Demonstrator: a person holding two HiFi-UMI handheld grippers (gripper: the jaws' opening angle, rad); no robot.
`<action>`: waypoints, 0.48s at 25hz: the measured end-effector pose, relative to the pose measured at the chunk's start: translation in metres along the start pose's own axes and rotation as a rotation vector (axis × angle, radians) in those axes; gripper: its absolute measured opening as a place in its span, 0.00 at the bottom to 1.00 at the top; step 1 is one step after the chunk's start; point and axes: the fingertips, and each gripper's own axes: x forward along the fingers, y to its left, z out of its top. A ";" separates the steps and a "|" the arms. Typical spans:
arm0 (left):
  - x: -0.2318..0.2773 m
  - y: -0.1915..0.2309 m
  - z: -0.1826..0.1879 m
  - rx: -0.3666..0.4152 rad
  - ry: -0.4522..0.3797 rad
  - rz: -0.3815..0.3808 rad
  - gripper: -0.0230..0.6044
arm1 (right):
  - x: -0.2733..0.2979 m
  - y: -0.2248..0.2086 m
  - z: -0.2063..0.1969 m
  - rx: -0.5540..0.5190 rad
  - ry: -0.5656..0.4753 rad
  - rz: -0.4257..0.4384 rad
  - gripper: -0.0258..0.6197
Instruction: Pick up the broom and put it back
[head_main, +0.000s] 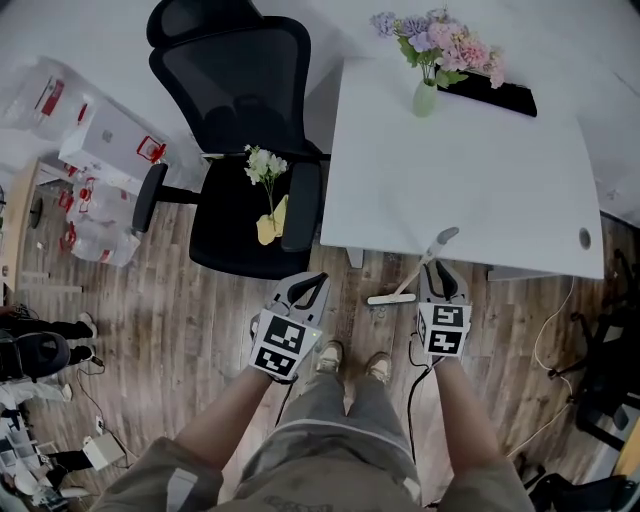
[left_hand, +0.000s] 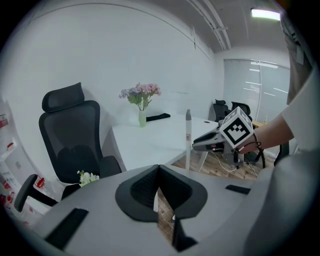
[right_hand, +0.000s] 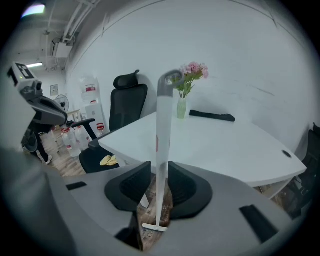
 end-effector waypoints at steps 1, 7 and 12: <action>-0.003 0.000 0.005 0.000 -0.008 0.000 0.06 | -0.009 0.000 0.007 0.009 -0.010 0.005 0.23; -0.029 0.004 0.050 0.032 -0.094 0.017 0.06 | -0.074 -0.002 0.058 0.047 -0.097 0.035 0.15; -0.054 0.004 0.093 0.065 -0.164 0.021 0.06 | -0.133 0.000 0.114 0.016 -0.197 0.064 0.12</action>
